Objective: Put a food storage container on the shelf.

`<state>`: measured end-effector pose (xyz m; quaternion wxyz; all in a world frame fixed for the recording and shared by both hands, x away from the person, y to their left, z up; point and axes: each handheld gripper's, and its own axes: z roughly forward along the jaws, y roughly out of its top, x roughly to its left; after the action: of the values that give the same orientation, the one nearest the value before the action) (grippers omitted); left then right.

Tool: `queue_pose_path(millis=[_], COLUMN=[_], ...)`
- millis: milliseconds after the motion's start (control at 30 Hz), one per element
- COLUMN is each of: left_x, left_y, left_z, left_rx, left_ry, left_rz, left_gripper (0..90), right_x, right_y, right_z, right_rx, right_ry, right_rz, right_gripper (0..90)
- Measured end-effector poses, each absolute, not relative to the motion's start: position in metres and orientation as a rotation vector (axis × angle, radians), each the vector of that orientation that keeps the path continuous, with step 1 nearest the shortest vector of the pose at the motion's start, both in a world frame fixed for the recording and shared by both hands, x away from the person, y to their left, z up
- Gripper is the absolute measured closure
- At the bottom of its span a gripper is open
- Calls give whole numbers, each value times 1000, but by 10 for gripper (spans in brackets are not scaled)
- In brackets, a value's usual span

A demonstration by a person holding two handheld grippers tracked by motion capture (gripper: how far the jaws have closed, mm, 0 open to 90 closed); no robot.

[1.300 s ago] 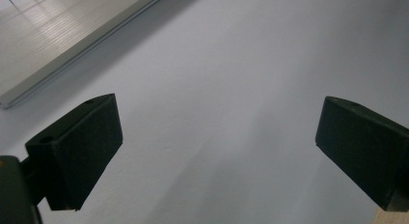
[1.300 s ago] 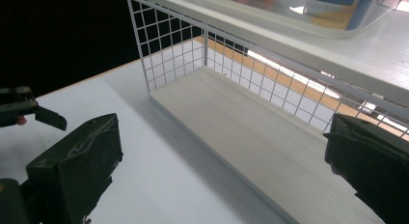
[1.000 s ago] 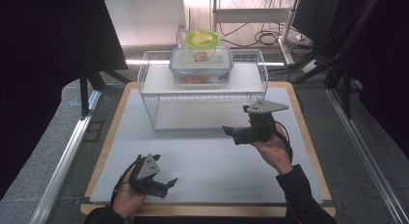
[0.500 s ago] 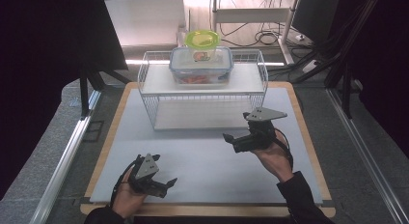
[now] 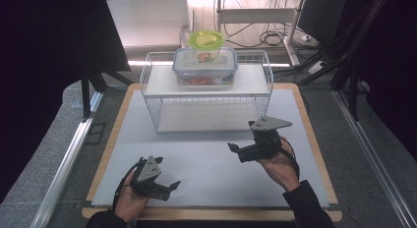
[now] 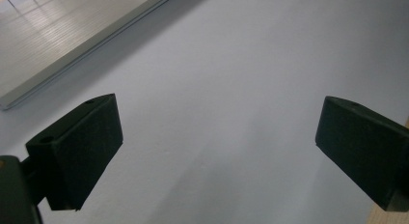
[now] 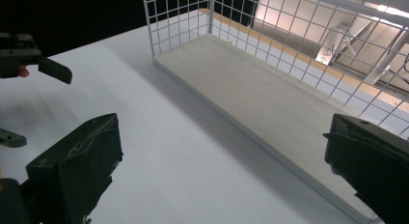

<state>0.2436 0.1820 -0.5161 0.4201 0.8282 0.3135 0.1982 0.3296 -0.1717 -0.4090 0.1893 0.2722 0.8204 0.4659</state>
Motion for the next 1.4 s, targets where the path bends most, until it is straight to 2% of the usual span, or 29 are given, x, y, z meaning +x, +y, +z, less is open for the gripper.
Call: queue_pose_path(millis=[667, 1400], left_x=[244, 244], left_y=[181, 180], left_z=[-517, -518], left_rx=[2087, 2106], left_ry=[782, 781], left_rz=[490, 491], left_gripper=[22, 20], right_x=[321, 314], right_y=[-198, -219], right_z=[-447, -473], right_rx=[816, 845], right_ry=[2298, 2299], right_rz=[1240, 1146], right_gripper=[0, 0])
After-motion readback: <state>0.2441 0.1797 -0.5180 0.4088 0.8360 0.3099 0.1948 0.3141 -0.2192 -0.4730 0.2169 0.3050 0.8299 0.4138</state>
